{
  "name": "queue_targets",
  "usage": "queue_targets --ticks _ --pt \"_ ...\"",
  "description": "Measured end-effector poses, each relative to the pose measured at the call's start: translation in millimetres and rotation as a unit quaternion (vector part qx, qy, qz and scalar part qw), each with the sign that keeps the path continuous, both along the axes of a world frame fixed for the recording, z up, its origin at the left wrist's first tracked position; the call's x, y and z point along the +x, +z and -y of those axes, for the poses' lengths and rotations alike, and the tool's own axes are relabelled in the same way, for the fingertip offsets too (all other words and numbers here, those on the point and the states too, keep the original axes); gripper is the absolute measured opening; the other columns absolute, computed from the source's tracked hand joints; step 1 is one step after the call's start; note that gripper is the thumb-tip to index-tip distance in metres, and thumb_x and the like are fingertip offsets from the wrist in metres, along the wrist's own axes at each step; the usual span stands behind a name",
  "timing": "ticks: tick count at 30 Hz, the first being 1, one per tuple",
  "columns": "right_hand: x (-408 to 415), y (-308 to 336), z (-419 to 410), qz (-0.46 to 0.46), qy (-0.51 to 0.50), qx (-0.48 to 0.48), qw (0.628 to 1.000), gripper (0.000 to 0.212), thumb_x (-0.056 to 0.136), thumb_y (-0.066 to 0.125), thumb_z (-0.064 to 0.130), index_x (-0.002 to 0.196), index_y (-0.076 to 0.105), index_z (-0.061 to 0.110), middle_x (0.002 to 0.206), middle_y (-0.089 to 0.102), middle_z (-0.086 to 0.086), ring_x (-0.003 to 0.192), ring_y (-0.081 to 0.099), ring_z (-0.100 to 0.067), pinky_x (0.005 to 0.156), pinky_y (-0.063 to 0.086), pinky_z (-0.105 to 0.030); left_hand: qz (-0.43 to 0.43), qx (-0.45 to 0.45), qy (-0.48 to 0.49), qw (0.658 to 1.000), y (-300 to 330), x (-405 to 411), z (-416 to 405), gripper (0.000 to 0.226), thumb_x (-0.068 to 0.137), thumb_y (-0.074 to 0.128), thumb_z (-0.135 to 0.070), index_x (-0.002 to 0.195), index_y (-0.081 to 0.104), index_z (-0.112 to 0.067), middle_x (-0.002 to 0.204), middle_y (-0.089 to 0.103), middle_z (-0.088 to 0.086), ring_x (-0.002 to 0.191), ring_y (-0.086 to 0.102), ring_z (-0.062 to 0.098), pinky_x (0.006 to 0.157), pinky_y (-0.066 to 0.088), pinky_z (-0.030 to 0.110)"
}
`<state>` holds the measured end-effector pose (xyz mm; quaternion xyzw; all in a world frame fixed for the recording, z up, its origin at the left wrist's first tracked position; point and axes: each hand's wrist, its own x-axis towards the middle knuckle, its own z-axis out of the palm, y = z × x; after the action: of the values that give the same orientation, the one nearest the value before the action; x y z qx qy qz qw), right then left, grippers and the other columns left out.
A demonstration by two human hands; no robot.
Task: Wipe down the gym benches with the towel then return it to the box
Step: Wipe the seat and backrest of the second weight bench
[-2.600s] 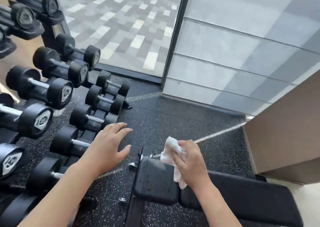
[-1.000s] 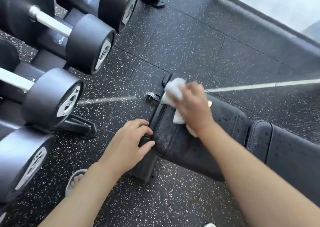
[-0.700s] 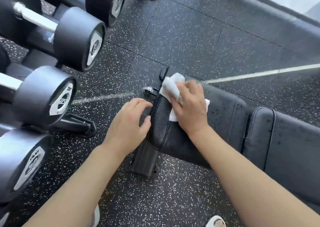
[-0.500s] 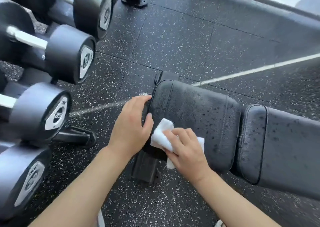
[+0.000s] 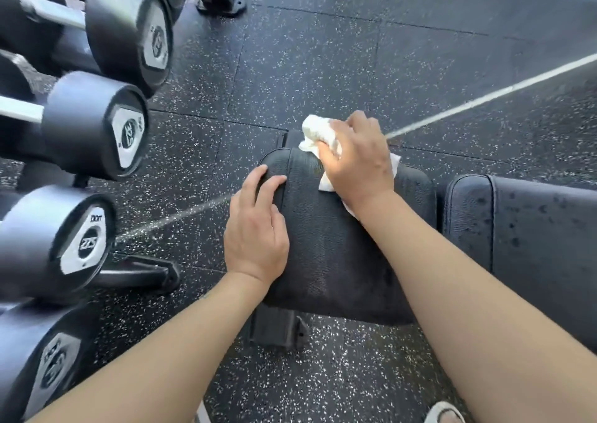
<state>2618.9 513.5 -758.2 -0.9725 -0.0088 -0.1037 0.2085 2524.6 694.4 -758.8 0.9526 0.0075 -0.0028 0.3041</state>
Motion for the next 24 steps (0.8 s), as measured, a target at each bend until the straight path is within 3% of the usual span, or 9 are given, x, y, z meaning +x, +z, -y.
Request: queue_targets --ticks 5,9,14,17,24 --pt "-55 -1 -24 0.045 0.023 0.061 0.997 0.032 0.098 0.066 0.029 0.122 0.069 0.009 0.103 0.059 -0.012 0.088 0.051 -0.031 0.076 0.046 -0.043 -0.004 0.03 -0.005 1.0 -5 1 2 0.05 0.095 0.034 -0.022 0.141 0.05 -0.028 0.16 0.036 -0.009 0.127 0.046 0.023 0.096 0.047 0.039" --pt "-113 -5 8 0.049 0.089 0.042 0.994 0.034 0.1 0.068 0.029 0.125 0.069 0.006 0.108 0.059 -0.012 0.087 0.054 -0.032 0.076 0.049 -0.047 -0.005 0.04 -0.007 0.999 -5 1 3 0.049 0.095 0.032 -0.023 0.14 0.05 -0.029 0.161 0.035 -0.008 0.127 0.048 0.025 0.092 0.051 0.043" --pt "-87 -5 85 0.032 -0.105 0.022 0.994 0.029 0.097 0.065 0.025 0.116 0.067 0.004 0.105 0.053 -0.013 0.092 0.051 -0.032 0.076 0.048 -0.047 -0.003 0.049 -0.002 0.999 -9 2 3 0.048 0.096 0.032 -0.025 0.14 0.05 -0.029 0.159 0.036 -0.008 0.122 0.048 0.025 0.088 0.053 0.043" --pt "-58 -1 50 0.014 -0.124 0.013 0.992 0.028 0.093 0.064 0.026 0.112 0.066 0.006 0.106 0.056 -0.015 0.092 0.05 -0.032 0.077 0.044 -0.044 -0.002 0.05 -0.002 0.999 -9 1 3 0.048 0.095 0.033 -0.025 0.14 0.05 -0.029 0.159 0.036 -0.008 0.122 0.048 0.025 0.088 0.053 0.045" --pt "-20 9 -49 0.004 -0.024 0.024 0.999 0.023 0.095 0.06 0.031 0.103 0.067 0.01 0.105 0.06 -0.012 0.093 0.055 -0.032 0.077 0.047 -0.043 -0.001 0.04 0.002 0.999 -9 1 4 0.05 0.095 0.034 -0.02 0.14 0.052 -0.026 0.159 0.036 -0.006 0.127 0.047 0.029 0.098 0.047 0.045"
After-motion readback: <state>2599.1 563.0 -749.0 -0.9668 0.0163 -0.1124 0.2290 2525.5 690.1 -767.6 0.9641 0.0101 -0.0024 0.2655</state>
